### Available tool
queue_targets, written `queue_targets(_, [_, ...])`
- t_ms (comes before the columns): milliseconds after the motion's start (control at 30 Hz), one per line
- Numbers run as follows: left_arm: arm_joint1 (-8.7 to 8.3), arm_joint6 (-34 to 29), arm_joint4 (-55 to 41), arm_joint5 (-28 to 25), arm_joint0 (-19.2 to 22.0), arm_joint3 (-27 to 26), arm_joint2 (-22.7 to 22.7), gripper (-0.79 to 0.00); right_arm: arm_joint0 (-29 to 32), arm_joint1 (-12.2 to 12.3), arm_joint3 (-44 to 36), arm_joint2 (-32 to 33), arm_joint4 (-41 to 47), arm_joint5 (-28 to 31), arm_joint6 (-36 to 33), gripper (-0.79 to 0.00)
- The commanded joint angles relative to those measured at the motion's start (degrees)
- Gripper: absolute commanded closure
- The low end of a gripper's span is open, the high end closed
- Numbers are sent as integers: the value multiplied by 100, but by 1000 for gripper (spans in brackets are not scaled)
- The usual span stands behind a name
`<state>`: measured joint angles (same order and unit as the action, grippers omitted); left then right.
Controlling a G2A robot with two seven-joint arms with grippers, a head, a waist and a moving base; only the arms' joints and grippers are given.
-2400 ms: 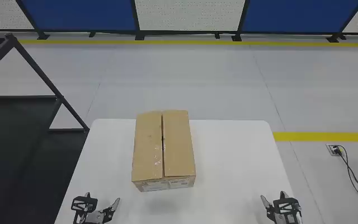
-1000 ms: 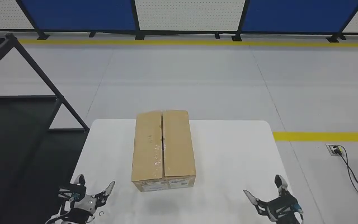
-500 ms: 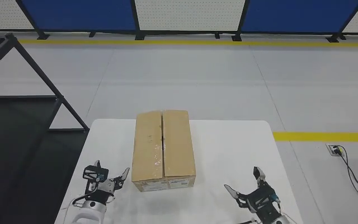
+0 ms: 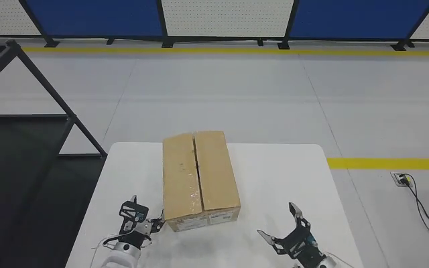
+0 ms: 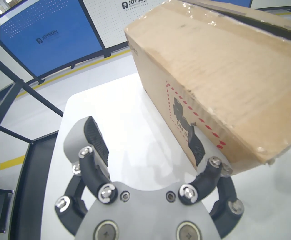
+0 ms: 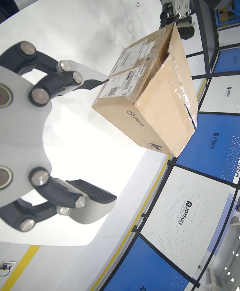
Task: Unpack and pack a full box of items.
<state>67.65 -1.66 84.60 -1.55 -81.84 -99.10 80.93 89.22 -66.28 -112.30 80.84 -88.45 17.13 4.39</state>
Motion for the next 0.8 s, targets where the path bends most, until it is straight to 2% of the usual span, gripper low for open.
queue_targets(0, [8, -4, 30, -21, 0, -28, -50, -785, 24, 10, -21, 7, -58, 100, -32, -785])
queue_targets(333, [70, -16, 98, -162, 117, -48, -427, -785, 24, 10, -21, 7, -58, 100, -32, -785])
queue_targets(400, [82, -6, 154, -199, 149, -24, -516, -785, 53, -4, 7, 64, 499, 206, 446, -785])
queue_targets(467, [92, 11, 235, -234, 181, -6, -599, -785, 42, 4, 23, 196, 579, 276, 917, -785])
queue_targets(567, [85, 142, 447, -352, 195, -34, -636, -785, -102, 38, -70, 154, -41, 529, 1180, -785])
queue_targets(633, [85, 204, 331, -304, 151, -69, -539, -785, -277, 50, -87, 45, -542, 559, 1081, -785])
queue_targets(767, [65, 213, -167, -183, 11, -155, -56, -785, -720, 57, -271, -424, -1858, 574, 665, -785])
